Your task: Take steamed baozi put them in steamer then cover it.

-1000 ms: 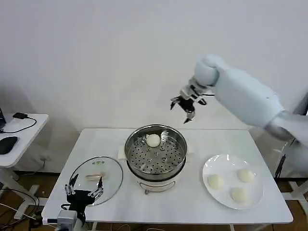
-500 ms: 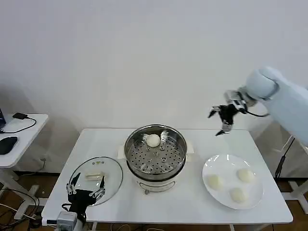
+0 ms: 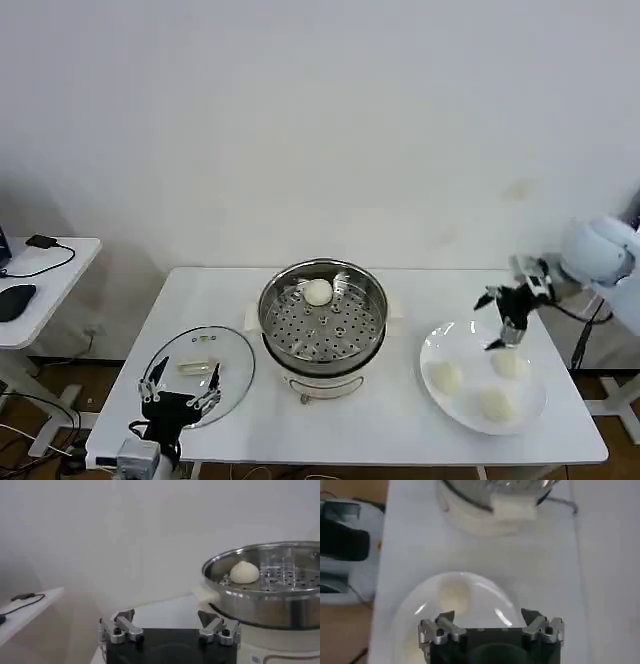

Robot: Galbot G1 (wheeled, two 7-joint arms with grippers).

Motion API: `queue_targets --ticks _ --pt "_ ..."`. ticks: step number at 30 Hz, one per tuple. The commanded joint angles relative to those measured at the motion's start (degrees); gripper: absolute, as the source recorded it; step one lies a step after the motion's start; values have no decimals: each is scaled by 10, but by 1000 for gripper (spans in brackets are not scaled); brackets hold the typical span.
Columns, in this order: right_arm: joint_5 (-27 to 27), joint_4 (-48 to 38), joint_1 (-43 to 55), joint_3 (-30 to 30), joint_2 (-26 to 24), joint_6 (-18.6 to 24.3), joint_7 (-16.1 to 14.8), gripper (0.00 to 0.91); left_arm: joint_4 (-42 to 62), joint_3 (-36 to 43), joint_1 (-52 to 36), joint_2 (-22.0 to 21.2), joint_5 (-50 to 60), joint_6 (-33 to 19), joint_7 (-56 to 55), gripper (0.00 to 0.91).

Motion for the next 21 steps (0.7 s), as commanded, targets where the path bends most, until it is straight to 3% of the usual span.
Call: queue_targets --ticks 1,21 --pt "-9 33 -70 20 -17 -29 5 907 -2 -1 3 -1 0 0 -1 907" --pt "-86 -77 -121 52 89 9 36 907 9 -7 6 -10 12 -3 -4 907"
